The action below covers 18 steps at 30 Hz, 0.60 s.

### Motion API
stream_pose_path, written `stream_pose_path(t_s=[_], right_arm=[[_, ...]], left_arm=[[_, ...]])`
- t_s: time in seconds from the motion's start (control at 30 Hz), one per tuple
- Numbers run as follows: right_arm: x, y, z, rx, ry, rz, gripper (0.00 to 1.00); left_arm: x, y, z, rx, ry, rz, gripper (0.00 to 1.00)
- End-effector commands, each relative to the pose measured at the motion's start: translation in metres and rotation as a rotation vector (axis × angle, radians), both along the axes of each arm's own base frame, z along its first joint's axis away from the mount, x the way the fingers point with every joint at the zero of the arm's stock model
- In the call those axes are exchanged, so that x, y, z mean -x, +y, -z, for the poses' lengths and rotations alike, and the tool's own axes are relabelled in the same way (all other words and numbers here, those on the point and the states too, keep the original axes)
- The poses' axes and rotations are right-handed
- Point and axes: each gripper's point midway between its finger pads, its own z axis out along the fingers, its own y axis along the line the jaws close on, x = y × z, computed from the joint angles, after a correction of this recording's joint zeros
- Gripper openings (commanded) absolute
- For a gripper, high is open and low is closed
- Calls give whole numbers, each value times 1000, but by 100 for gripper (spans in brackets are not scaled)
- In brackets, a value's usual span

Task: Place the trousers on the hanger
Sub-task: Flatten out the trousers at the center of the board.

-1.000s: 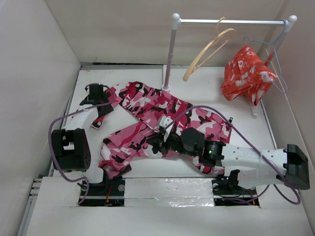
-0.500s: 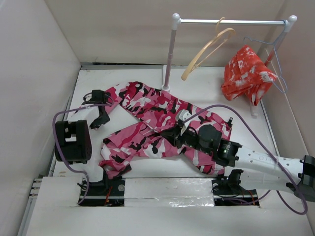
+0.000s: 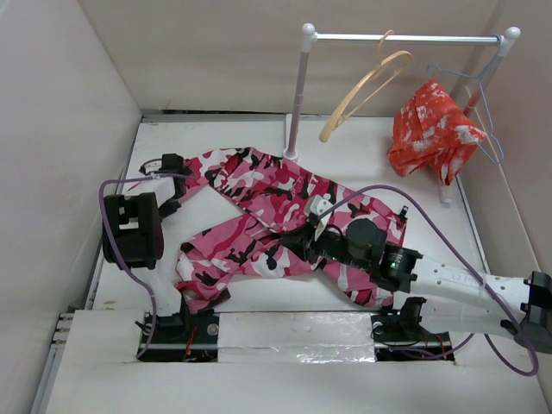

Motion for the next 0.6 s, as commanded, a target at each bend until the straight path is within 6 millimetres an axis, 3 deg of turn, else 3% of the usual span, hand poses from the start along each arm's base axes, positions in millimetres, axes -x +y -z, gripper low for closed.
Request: stream_pose_path(t_s=[0.0,0.1,0.17,0.2,0.27,0.3,0.37,0.4,0.57], right_arm=[[-1,4,-7,-32,-14,-14,24],[-1,4,-6,-25,-15,-15,24],[-3,2,-5,-19,-19,1,24],[-4,1,-5,-16,-19,6,24],[-11,-3,-6,-16,-25,51,24],[-11,-5,-6,-16,-25,59,24],[-13,-7,-7,-15,-26,74,24],[-17,-10,-6,-13,-24,90,24],[-34,-23,-6,-12,-9,151,24]], left_arm=[[-10,18,-31,-109,-30,-30,0],[-22,4,-59,-141,-110,4,0],[-29,-10,-97,-148,-226,29,0],[-33,-16,-131,-140,-326,36,0],[-33,-24,-164,-108,-419,58,0],[-31,-27,-196,-85,-510,73,0],[-31,-36,-220,-39,-578,113,0],[-27,-36,-241,-37,-629,120,0],[-36,-31,-265,-16,-669,133,0]])
